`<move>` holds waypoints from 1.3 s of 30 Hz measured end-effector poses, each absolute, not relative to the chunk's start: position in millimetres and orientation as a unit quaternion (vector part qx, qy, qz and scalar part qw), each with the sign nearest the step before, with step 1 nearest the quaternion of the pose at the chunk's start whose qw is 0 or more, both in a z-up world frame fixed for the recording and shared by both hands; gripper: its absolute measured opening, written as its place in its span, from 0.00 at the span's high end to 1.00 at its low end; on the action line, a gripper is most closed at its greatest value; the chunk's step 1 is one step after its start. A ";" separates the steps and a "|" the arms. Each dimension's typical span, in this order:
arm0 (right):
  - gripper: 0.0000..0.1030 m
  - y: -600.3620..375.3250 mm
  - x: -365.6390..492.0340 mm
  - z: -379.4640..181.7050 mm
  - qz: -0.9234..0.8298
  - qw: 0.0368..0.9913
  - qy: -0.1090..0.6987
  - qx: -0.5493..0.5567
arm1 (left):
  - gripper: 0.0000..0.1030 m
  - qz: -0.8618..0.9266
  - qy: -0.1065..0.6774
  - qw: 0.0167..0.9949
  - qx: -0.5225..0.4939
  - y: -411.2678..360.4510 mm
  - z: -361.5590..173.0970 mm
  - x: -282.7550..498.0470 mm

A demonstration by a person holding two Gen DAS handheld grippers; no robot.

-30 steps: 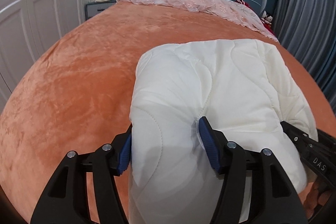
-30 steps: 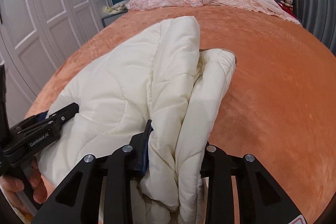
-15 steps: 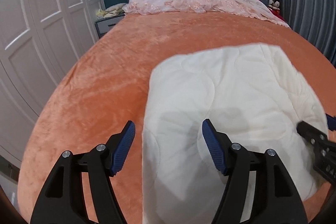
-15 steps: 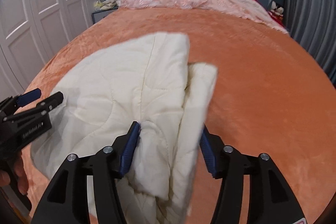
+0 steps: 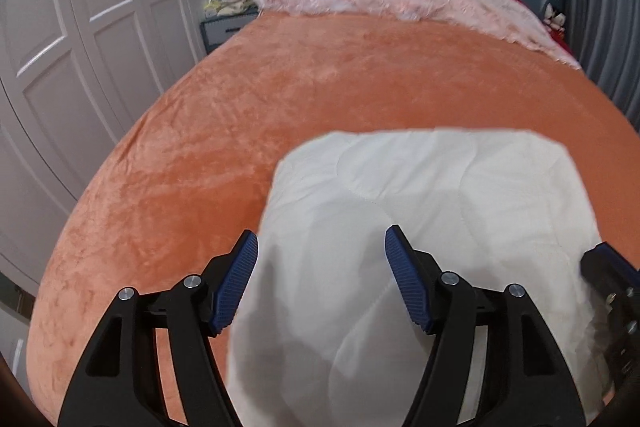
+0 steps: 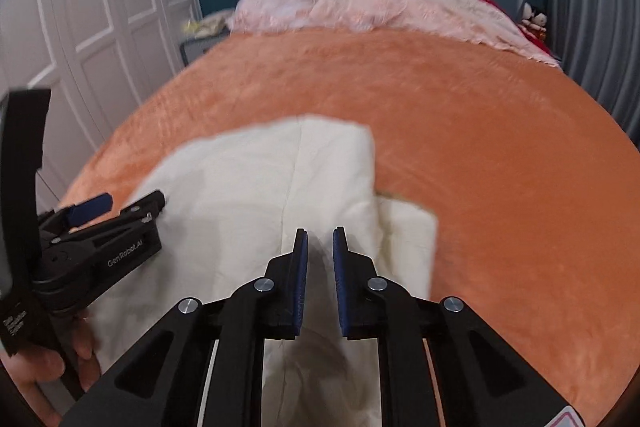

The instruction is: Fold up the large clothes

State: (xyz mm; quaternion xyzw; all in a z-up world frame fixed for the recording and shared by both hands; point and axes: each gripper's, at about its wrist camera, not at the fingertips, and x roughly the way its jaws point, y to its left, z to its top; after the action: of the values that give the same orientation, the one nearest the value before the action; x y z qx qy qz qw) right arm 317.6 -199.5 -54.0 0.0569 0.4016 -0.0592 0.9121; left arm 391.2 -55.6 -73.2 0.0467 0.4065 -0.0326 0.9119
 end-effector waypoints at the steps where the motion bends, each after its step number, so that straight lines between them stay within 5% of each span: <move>1: 0.90 -196.8 321.3 -60.9 -0.060 0.911 0.406 0.051 | 0.38 -0.028 0.409 0.911 0.045 -55.2 -79.3 394.6; 15: 0.94 -189.7 331.8 -126.2 -0.084 0.919 0.386 0.017 | 0.33 -0.012 0.369 0.929 0.025 -56.8 -119.2 401.8; 39: 0.95 -194.4 331.4 -140.6 -0.083 0.930 0.357 0.026 | 0.33 0.001 0.341 0.940 0.031 -64.4 -131.6 401.6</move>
State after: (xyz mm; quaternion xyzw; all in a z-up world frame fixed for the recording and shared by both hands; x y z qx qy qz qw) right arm 331.4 -194.4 -140.6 0.0264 0.3575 -0.0832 0.9298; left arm 401.6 -64.4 -131.6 0.0312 0.3410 0.0006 0.9395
